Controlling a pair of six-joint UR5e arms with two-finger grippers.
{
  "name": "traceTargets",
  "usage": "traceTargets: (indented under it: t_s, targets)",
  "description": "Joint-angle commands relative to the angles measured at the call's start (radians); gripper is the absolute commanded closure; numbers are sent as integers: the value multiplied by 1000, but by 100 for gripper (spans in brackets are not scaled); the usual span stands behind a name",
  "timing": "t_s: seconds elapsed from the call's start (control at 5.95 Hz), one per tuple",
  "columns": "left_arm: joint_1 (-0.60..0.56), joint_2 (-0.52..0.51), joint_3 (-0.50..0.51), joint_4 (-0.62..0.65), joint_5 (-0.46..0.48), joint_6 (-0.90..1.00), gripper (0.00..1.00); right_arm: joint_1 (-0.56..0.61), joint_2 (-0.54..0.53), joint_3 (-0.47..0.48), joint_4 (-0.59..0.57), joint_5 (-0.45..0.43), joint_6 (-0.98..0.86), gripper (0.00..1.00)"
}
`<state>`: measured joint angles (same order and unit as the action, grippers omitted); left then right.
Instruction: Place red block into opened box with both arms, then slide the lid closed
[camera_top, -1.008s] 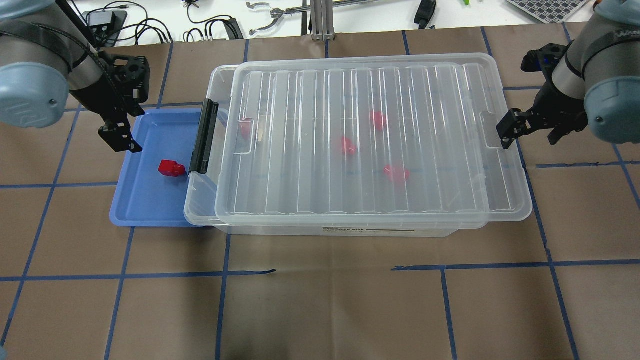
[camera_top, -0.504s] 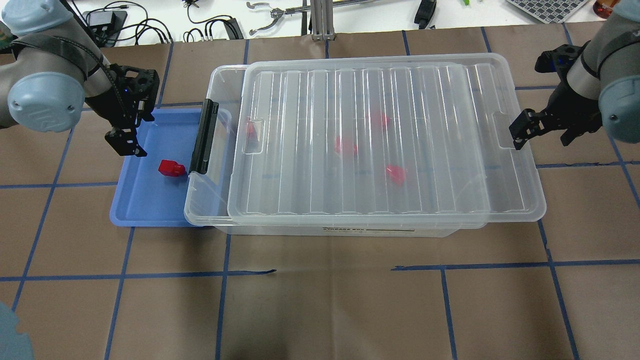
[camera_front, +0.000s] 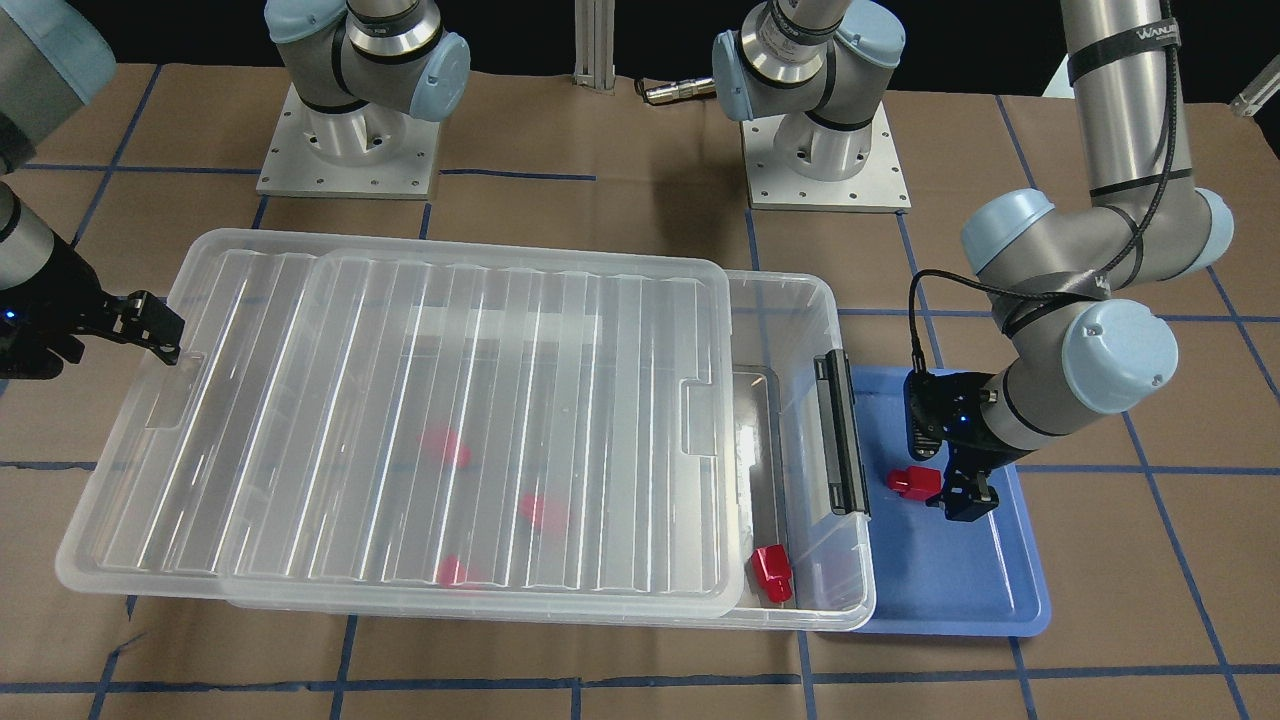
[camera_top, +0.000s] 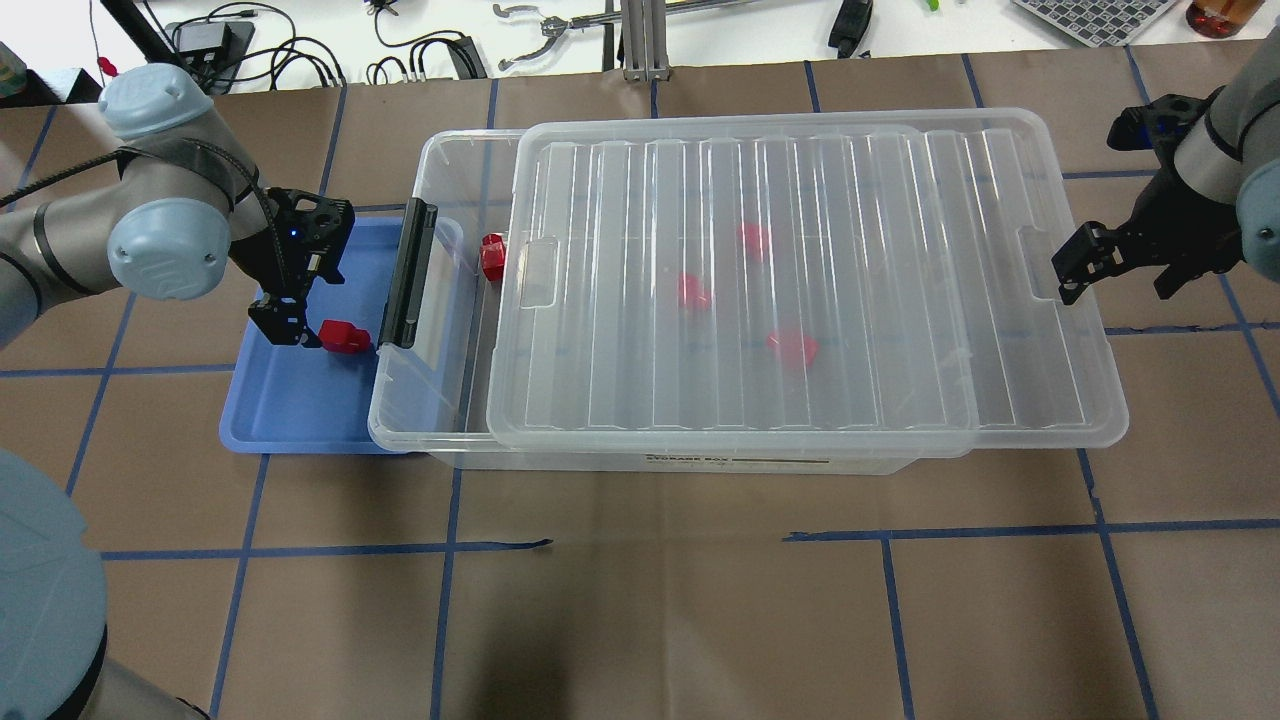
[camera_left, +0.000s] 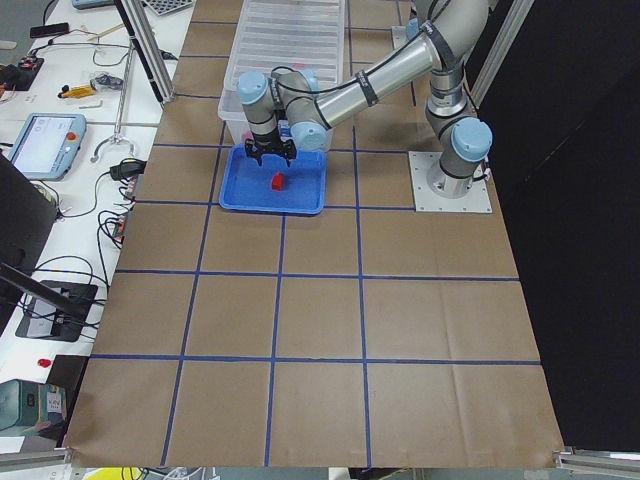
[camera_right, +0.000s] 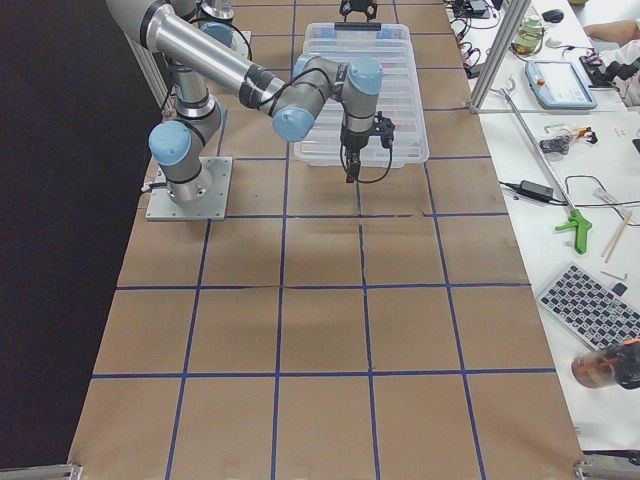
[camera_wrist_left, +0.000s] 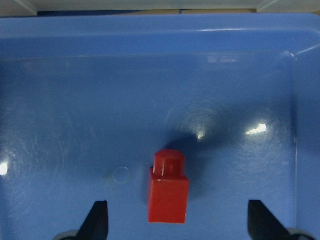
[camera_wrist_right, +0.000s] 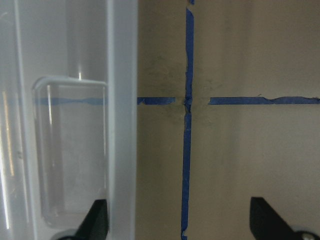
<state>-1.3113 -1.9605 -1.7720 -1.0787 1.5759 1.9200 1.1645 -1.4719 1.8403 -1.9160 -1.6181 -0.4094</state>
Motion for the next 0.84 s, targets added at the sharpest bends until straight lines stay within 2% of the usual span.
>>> traceTargets:
  t_s: [0.0,0.34,0.5,0.67]
  targets:
    - [1,-17,-97,135,9,11,3,-22,1,-4,0,-6,-29,0]
    - [6,-47,-97,157,13,28,11,-23,1,-6,-1,-37,-38,0]
    - [6,-46,-95,158,16,28,35,-38,-1,-6,-1,-37,-51,0]
    - [6,-40,-93,160,41,27,63,-49,-1,-6,-1,-36,-58,0]
